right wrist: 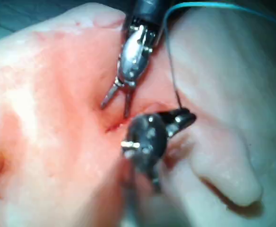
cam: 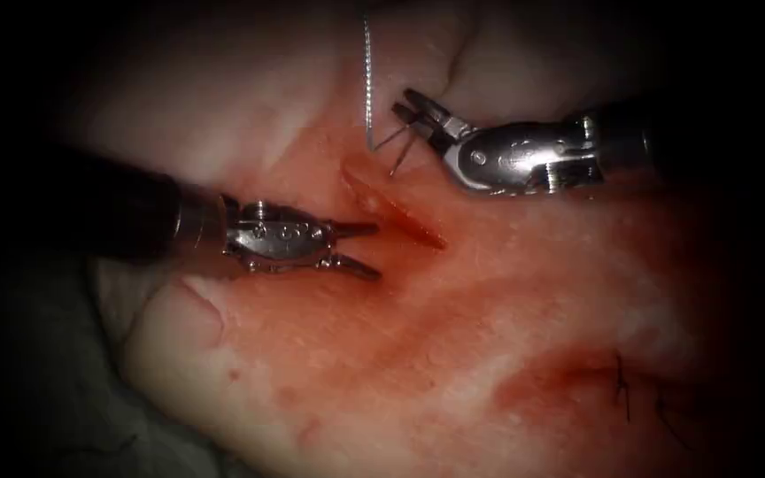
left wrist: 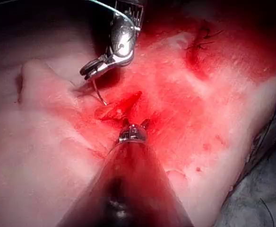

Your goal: Wound Closure

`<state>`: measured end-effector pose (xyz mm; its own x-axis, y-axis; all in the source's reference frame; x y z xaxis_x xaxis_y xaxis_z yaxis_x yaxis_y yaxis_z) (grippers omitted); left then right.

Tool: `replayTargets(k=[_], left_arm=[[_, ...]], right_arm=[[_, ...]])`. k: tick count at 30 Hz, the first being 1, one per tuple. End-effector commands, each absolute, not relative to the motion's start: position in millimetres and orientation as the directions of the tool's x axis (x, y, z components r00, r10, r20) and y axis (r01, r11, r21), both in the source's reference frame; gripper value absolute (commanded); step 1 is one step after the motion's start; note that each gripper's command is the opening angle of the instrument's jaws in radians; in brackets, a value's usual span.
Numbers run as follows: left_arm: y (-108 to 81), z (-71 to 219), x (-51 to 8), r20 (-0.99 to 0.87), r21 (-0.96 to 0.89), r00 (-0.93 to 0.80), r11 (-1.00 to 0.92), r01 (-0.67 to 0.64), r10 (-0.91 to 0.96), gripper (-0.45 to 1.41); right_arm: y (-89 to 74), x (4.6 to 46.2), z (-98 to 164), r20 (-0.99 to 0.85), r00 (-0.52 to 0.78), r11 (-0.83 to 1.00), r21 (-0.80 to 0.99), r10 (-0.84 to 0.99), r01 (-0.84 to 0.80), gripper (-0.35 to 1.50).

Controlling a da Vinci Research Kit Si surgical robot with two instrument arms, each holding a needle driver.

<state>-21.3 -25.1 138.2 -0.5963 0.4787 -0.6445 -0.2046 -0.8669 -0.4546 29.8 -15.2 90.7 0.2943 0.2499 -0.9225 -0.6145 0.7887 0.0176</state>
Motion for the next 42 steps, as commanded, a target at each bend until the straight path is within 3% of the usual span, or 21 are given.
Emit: replayTargets(k=[1,10,20,28,42], left_arm=[[-25.6,138.8,-21.8,-0.643,-0.456,-0.597,-0.866,-0.204,0.479,0.52],[-25.6,138.8,-21.6,-0.641,-0.457,-0.602,-0.867,-0.201,0.477,0.51],[-25.6,138.8,-21.5,-0.641,-0.457,-0.602,-0.867,-0.200,0.476,0.47],[-25.7,138.9,-21.5,-0.639,-0.456,-0.604,-0.867,-0.200,0.475,0.44],[-25.8,139.0,-21.6,-0.638,-0.455,-0.607,-0.868,-0.199,0.474,0.41]], right_arm=[[-15.8,30.4,91.3,-0.919,0.285,0.789,0.044,0.273,-0.613,-0.35],[-15.5,30.3,91.4,-0.913,0.270,0.780,0.077,0.305,-0.621,-0.35],[-14.2,29.5,90.7,-0.920,0.372,0.805,-0.128,0.122,-0.580,-0.35],[-13.0,29.4,90.2,-0.921,0.367,0.796,-0.124,0.130,-0.592,-0.35],[-12.8,29.1,91.1,-0.925,0.240,0.776,0.085,0.295,-0.626,-0.35]])
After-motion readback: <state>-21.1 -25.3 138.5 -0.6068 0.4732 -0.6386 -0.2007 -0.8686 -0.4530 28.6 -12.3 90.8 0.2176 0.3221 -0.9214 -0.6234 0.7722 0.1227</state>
